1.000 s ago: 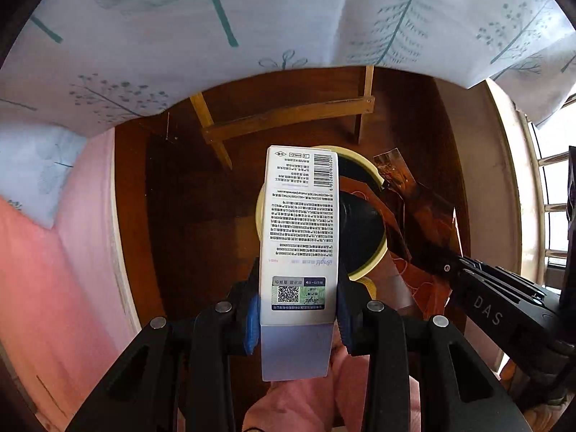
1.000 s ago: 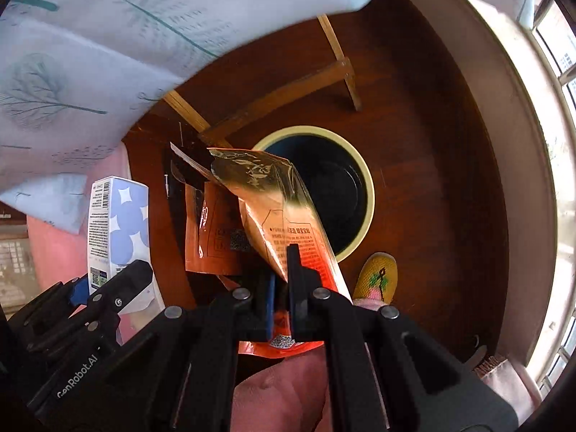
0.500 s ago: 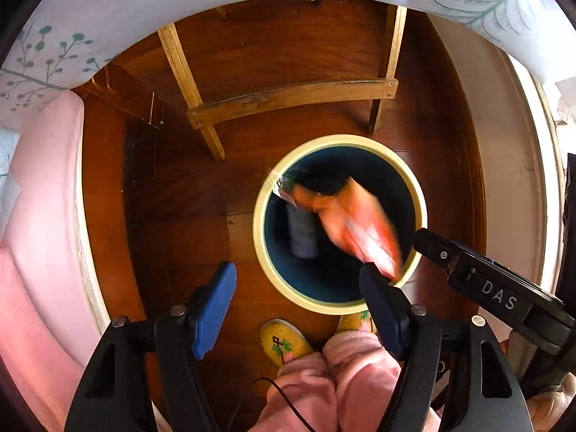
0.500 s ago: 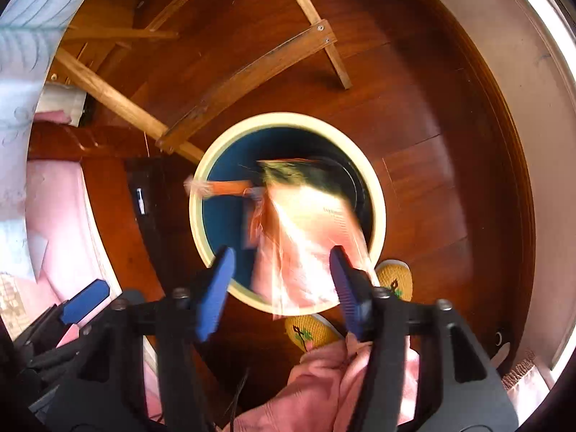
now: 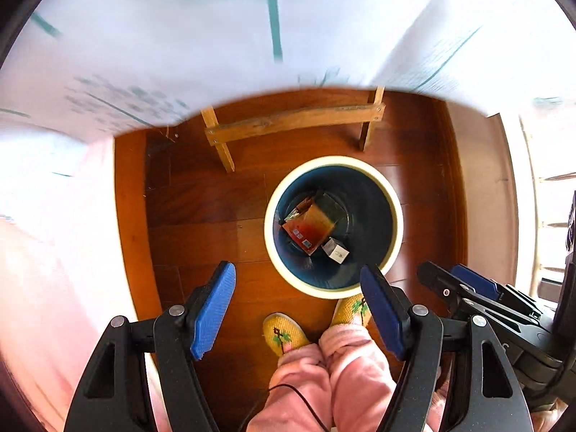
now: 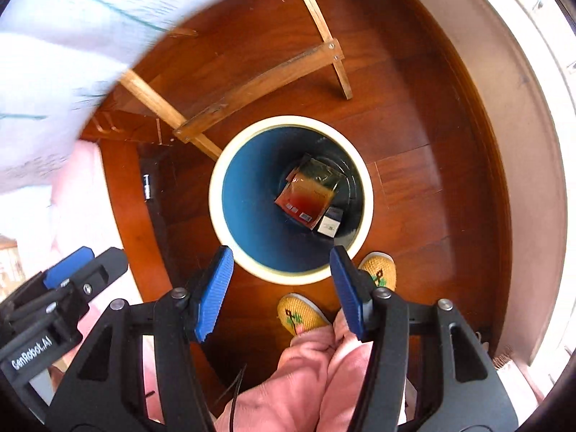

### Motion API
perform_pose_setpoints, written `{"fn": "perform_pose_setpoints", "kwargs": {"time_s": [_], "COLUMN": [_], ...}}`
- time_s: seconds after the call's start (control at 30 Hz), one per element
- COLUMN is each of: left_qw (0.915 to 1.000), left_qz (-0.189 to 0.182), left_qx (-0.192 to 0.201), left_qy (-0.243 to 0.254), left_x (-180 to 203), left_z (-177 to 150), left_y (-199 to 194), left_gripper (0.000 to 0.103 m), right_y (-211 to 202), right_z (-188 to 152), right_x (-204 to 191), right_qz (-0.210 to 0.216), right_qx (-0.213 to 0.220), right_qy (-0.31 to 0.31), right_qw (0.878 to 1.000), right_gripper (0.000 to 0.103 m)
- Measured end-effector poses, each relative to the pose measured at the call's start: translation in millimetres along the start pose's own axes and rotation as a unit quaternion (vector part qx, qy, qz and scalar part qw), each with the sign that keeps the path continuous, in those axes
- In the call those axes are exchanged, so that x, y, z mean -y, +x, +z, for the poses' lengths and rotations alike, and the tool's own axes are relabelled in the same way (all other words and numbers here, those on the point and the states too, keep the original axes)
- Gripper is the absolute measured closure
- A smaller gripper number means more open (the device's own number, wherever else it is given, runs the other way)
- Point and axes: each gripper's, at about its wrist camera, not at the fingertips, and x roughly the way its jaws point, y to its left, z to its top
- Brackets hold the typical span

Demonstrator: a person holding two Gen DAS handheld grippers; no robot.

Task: Collect trash
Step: 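Raise both tools from the bin back toward the table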

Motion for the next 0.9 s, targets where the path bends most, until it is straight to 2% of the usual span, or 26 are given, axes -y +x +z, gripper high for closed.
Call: {"fn": "perform_pose_setpoints", "kwargs": {"time_s": [0.2, 0.4, 0.53, 0.7, 0.9], "left_qw": [0.9993, 0.9935, 0.9882, 0.9769, 0.9602], "left_qz": [-0.012, -0.029, -0.041, -0.054, -0.052], "left_qx": [0.033, 0.106, 0.145, 0.205, 0.27], "left_qy": [0.014, 0.028, 0.027, 0.03, 0.049], "left_x": [5.0, 3.5, -5.4, -14.1, -8.3], "left_z": [-12.1, -25.6, -32.7, -39.1, -36.2], "left_y": [-103.7, -227.6, -288.1, -363.0, -427.9], "left_gripper": [0.03, 0.03, 0.03, 0.03, 0.027], "right_y": [-97.0, -200.8, -258.2, -313.9, -372.3], "right_z": [-13.8, -33.3, -44.6, -57.2, -59.6], "right_x": [-36.4, -80.6, -103.1, -122.0, -139.4], "right_qz": [0.004, 0.011, 0.014, 0.021, 0.017], "right_qx": [0.03, 0.076, 0.116, 0.155, 0.219], "right_qy": [-0.021, -0.063, -0.085, -0.093, -0.109], "right_qw": [0.999, 0.995, 0.99, 0.983, 0.969], "right_gripper": [0.05, 0.05, 0.05, 0.05, 0.05]}}
